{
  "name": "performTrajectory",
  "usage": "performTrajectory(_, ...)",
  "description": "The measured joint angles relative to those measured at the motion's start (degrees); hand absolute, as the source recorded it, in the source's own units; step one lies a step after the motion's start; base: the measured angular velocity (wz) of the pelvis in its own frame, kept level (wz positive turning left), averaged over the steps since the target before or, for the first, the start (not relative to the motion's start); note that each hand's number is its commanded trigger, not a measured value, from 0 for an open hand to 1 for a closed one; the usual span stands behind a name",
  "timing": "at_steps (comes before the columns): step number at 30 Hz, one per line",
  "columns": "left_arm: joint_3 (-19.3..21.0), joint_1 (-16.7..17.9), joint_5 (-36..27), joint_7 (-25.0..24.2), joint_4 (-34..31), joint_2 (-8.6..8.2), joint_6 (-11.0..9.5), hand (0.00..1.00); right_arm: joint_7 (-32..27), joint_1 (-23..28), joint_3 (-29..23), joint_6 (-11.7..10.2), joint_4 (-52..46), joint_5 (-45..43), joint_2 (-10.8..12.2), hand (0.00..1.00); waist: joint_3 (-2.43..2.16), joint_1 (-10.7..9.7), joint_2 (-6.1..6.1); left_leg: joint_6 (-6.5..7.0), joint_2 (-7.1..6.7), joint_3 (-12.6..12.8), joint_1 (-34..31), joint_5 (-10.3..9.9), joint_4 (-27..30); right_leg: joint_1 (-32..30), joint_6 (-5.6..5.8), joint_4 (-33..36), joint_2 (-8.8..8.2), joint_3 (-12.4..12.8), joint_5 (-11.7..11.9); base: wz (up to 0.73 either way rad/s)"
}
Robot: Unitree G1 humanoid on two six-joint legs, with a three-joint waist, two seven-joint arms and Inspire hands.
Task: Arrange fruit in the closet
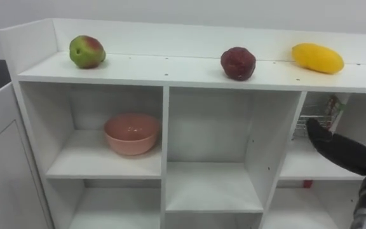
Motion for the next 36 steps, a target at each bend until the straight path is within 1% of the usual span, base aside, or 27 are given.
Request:
performTrajectory(2,-0.7,-0.6,0.0,-0.8,0.0,0.15,-0.3,0.0,0.4,-1.7,1.1,0.0,-0.1,0.0,-0.2,0.0,0.02,0.3,-0.04,0.0,0.0,0.0,0.0,0.0,-0.1,0.0,0.0,0.0,0.02,0.0,0.0,0.0)
performTrajectory(5,-0.8,-1.1,0.1,-1.4,0.0,0.16,-0.7,0.0,0.6,-4.9,1.9,0.0,-0.9,-0.6,-0.9,0.0,0.05,0.7,-0.15,0.0,0.02,0.0,0.1,0.0,-0.4,-0.1,0.0,-0.2,0.06,0.0,0.0,0.0)
performTrajectory(6,-0.8,-1.1,0.1,-1.6,0.0,0.21,-0.7,0.0,0.6,-5.9,2.3,0.0,-1.0,-1.1,-1.5,0.0,0.0,0.9,-0.23,0.0,0.02,0.0,0.1,0.0,-0.4,-0.1,0.0,-0.3,0.06,0.0,0.0,0.0)
performTrajectory(7,-1.1,-1.2,0.2,-1.7,0.0,0.32,-0.6,0.0,0.5,-6.8,2.9,0.0,-1.2,-1.5,-1.7,0.0,-0.07,1.2,-0.34,0.0,-0.01,-0.2,0.1,0.0,-0.3,-0.1,0.0,-0.3,0.05,0.0,0.0,0.0)
performTrajectory(8,-1.3,-1.2,0.3,-1.7,0.0,0.39,-0.6,0.0,0.5,-6.9,3.1,0.0,-1.6,-1.8,-1.7,0.0,-0.11,1.3,-0.44,0.0,-0.04,-0.5,0.0,0.0,-0.2,-0.1,0.0,-0.4,0.04,-0.1,0.0,0.07)
performTrajectory(9,-1.5,-1.2,0.6,-1.7,0.0,0.42,-0.6,0.0,0.5,-6.9,3.4,0.0,-2.3,-2.1,-1.7,0.0,-0.08,1.5,-0.56,0.0,-0.11,-1.3,0.0,0.0,-0.1,0.0,0.0,-0.4,0.02,-0.6,0.0,0.12)
performTrajectory(12,-1.8,-1.2,0.7,-1.7,-0.1,0.55,-0.6,0.0,1.4,-6.9,3.5,0.0,-2.5,-2.2,-1.7,0.0,-0.22,2.1,-0.86,-0.01,-0.09,-1.4,0.1,0.0,-0.1,0.1,0.0,-0.4,-0.01,-0.9,0.0,0.07)
performTrajectory(15,-1.9,-0.8,0.7,-1.7,-0.4,0.61,-0.5,0.0,2.0,-8.2,3.6,0.0,-2.4,-1.7,-1.7,0.0,-0.03,2.7,-0.8,-0.01,-0.1,-1.4,0.1,0.0,-0.1,0.2,0.0,-0.5,-0.03,-0.8,0.0,0.0)
performTrajectory(17,-1.9,-0.6,1.4,-1.8,-0.4,0.66,-0.1,0.0,2.1,-9.5,3.6,0.1,-2.2,-1.5,-1.7,0.0,0.18,2.8,-0.85,-0.01,-0.17,-2.5,0.0,0.0,-0.1,0.3,0.0,-0.5,-0.01,-1.1,0.0,0.08)
performTrajectory(18,-1.8,-0.7,1.8,-1.9,-0.4,0.81,0.2,0.0,2.6,-10.3,3.4,0.1,-2.0,-1.0,-1.7,0.0,0.39,2.6,-1.0,-0.02,-0.15,-3.0,0.0,0.0,-0.1,0.4,0.0,-0.5,0.01,-1.4,0.0,0.11)
performTrajectory(21,-1.8,-0.7,1.9,-2.3,-0.4,0.84,0.4,0.0,4.3,-12.4,3.4,0.1,-1.1,1.9,-3.1,0.0,0.47,2.8,-1.16,-0.03,-0.14,-3.2,0.1,0.0,0.0,0.7,0.0,-0.5,0.05,-1.5,0.0,0.08)
performTrajectory(24,-1.8,-1.0,1.9,-2.5,-0.4,0.85,0.3,0.0,4.7,-14.1,3.4,0.1,-0.3,3.3,-3.3,0.0,0.51,2.9,-1.39,-0.03,-0.17,-3.6,0.1,0.0,0.1,1.0,0.0,-0.5,0.05,-1.5,0.0,0.07)
performTrajectory(27,-1.8,-1.0,1.8,-2.5,-0.4,0.86,0.3,0.0,5.7,-14.7,3.5,-0.1,1.4,3.3,-3.4,0.0,0.4,3.2,-1.75,-0.04,-0.18,-3.6,0.1,0.0,0.1,1.0,0.0,-0.5,0.04,-1.4,0.0,0.0)
performTrajectory(30,-1.8,-0.9,1.8,-2.5,-0.4,0.9,0.2,0.0,6.4,-14.7,3.5,-0.1,2.2,3.4,-3.4,0.0,0.48,3.2,-2.11,-0.04,-0.21,-3.6,-0.1,0.0,0.5,0.9,0.0,-0.5,0.02,-1.6,0.0,0.0)
performTrajectory(32,-1.7,-1.0,1.8,-2.5,-0.4,0.95,0.2,0.0,7.0,-14.7,3.5,-0.1,2.2,4.1,-3.5,0.0,0.4,3.1,-2.31,-0.04,-0.21,-3.9,-0.4,0.0,0.6,0.8,0.0,-0.5,0.02,-2.0,0.0,0.06)
performTrajectory(33,-1.6,-1.3,1.8,-2.7,-0.4,1.07,0.2,0.0,7.8,-14.7,3.5,-0.1,2.4,5.5,-3.8,0.0,0.31,3.0,-2.48,-0.05,-0.21,-4.1,-0.4,0.0,0.6,0.8,0.0,-0.5,0.02,-2.2,0.0,0.08)
performTrajectory(34,-1.4,-1.5,1.8,-2.9,-0.3,1.16,0.2,0.0,8.8,-14.7,3.5,-0.1,2.9,6.5,-4.6,0.0,0.17,3.1,-2.69,-0.06,-0.2,-4.2,-0.4,0.0,0.6,0.9,0.0,-0.5,0.03,-2.1,0.0,0.07)
performTrajectory(35,-1.3,-1.5,1.8,-2.9,-0.3,1.16,0.2,0.0,9.3,-14.7,3.5,-0.1,3.3,7.0,-5.2,0.0,0.12,3.3,-2.76,-0.06,-0.19,-4.2,-0.4,0.0,0.6,0.9,0.0,-0.5,0.03,-2.1,0.0,0.0)
performTrajectory(36,-1.0,-1.6,1.9,-3.0,-0.3,1.16,0.2,0.0,10.0,-15.0,3.5,-0.1,4.5,7.6,-6.4,0.0,0.06,3.5,-2.93,-0.06,-0.18,-4.1,-0.4,0.0,0.6,1.0,0.0,-0.4,0.02,-2.2,0.0,0.0)
